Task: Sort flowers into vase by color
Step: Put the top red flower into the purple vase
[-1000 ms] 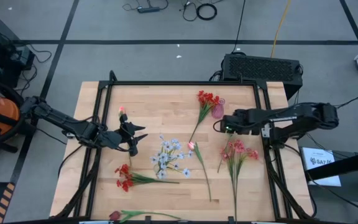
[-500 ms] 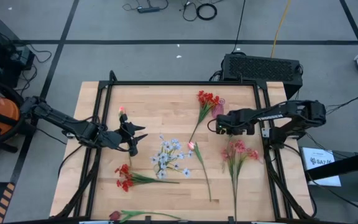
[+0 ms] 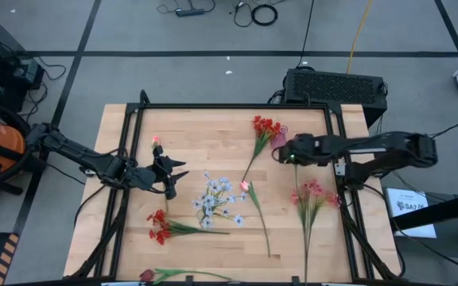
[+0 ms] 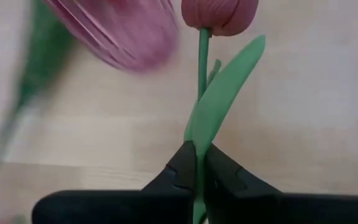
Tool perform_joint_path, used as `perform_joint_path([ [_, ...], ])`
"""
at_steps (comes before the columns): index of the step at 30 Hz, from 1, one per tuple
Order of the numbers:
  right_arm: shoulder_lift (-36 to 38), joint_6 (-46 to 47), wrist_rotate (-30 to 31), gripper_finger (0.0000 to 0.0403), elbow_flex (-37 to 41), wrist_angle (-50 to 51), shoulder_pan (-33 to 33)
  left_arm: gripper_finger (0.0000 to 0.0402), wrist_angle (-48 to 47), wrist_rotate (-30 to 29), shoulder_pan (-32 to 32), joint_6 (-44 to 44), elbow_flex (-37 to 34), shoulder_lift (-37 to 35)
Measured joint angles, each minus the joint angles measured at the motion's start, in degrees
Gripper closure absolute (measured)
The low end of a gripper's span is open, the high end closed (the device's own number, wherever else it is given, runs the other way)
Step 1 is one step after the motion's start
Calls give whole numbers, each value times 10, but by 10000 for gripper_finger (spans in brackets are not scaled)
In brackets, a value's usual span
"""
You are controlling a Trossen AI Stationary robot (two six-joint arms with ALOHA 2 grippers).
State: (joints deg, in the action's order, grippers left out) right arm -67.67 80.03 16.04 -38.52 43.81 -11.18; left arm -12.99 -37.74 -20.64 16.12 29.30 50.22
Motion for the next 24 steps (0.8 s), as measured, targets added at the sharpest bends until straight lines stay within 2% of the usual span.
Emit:
perform_joint_path([
  [9,197,-37,80,398,0,1,0,243,0,0,0,0,0,0],
  [13,267,-112,150,398,0,-20,0,243,0,0,0,0,0,0],
  [17,316,-233,188,398,0,-94,0,243,0,0,0,0,0,0],
  [21,336,-436,183,399,0,-185,0,243,0,0,0,0,0,0],
  [24,333,-522,179,399,0,-243,0,243,0,0,0,0,0,0],
])
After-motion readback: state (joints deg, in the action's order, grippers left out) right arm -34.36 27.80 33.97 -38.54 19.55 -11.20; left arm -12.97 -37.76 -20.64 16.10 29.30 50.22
